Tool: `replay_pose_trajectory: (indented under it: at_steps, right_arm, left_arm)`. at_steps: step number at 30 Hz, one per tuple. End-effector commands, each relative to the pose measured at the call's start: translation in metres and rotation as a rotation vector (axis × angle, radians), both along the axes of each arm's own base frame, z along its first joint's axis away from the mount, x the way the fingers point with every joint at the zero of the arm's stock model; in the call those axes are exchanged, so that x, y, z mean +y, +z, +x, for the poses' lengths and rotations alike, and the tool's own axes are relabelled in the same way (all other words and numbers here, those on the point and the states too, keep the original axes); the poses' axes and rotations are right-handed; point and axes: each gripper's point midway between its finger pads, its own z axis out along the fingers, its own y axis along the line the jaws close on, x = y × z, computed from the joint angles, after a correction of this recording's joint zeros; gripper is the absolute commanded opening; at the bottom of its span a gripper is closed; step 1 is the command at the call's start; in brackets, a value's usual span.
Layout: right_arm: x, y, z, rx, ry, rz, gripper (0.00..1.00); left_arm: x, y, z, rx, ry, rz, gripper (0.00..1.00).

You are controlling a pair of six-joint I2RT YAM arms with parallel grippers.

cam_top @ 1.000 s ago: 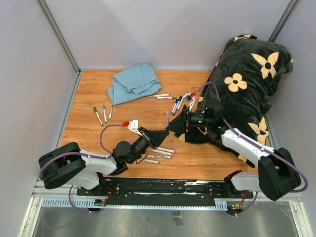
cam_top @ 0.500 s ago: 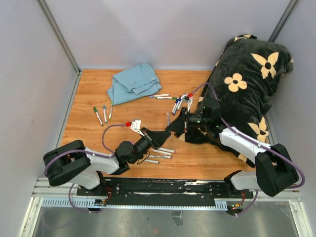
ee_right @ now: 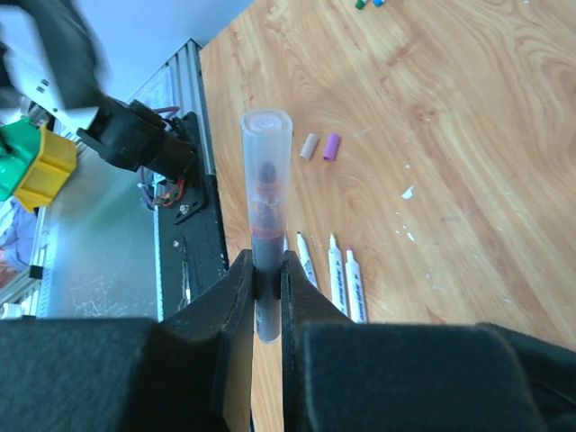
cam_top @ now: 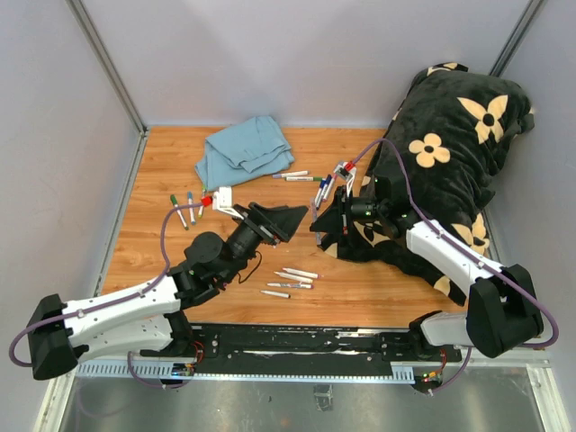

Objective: Open the pen caps
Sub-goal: Pick up the pen from the center of the board, then open the pen cap from the pen.

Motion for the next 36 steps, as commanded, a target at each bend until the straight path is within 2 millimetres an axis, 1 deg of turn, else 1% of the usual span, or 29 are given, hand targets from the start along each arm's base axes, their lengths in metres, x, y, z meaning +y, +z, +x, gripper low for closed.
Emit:
replay_pose_trajectory:
  at_steps: [1,5,7,11,12,16,19,21,23,25,27,28,31,33,35,36]
  right_arm:
    - [-0.015,0.004,0.006,-0.071,0.026,-0.028,0.01]
    - [-0.021,0.004,0.01,-0.098,0.017,-0.045,0.01]
    - [-0.022,0.002,0.012,-0.097,0.015,-0.048,0.01]
    - [-0.023,-0.004,0.015,-0.085,0.016,-0.056,0.01]
    - [-0.024,-0.004,0.016,-0.084,0.017,-0.058,0.01]
    - [-0.024,-0.007,0.017,-0.079,0.019,-0.066,0.01]
    - [-0.025,-0.009,0.018,-0.077,0.019,-0.072,0.01]
    - [-0.025,-0.009,0.018,-0.08,0.021,-0.073,0.01]
    - [-0.025,-0.008,0.017,-0.083,0.027,-0.072,0.01]
    - [-0.025,-0.008,0.016,-0.087,0.038,-0.071,0.01]
    - [-0.025,-0.008,0.014,-0.091,0.051,-0.071,0.01]
    - [-0.025,-0.008,0.014,-0.085,0.055,-0.074,0.01]
    - [-0.026,-0.011,0.012,-0.082,0.075,-0.087,0.01]
    - [-0.026,-0.014,0.012,-0.077,0.091,-0.094,0.01]
    - [-0.025,-0.016,0.01,-0.068,0.114,-0.096,0.01]
    - [-0.025,-0.016,0.009,-0.069,0.123,-0.096,0.01]
  left_arm:
    - [0.016,0.022,0.01,0.108,0.104,0.101,0.99]
    - [0.002,0.069,0.012,0.147,0.095,0.101,0.99]
    - [-0.007,0.091,0.007,0.134,0.079,0.079,0.99]
    - [-0.023,0.125,-0.002,0.084,0.045,0.057,0.99]
    - [-0.025,0.131,-0.004,0.074,0.038,0.052,0.99]
    - [-0.028,0.146,-0.007,0.044,0.023,0.044,0.99]
    - [-0.028,0.151,-0.006,0.033,0.028,0.043,0.99]
    - [-0.031,0.157,-0.008,0.02,0.013,0.046,0.99]
    - [-0.033,0.159,-0.008,0.016,0.011,0.053,0.99]
    - [-0.033,0.156,-0.008,0.013,0.013,0.058,0.99]
    - [-0.026,0.146,-0.005,0.003,0.048,0.084,0.99]
    - [-0.018,0.14,-0.003,0.001,0.08,0.1,0.99]
    - [0.013,0.112,0.002,-0.019,0.178,0.175,0.99]
    - [0.024,0.095,-0.006,-0.125,0.159,0.242,0.99]
    - [0.037,0.074,-0.01,-0.165,0.161,0.268,0.99]
    - [0.039,0.058,-0.012,-0.189,0.14,0.311,0.99]
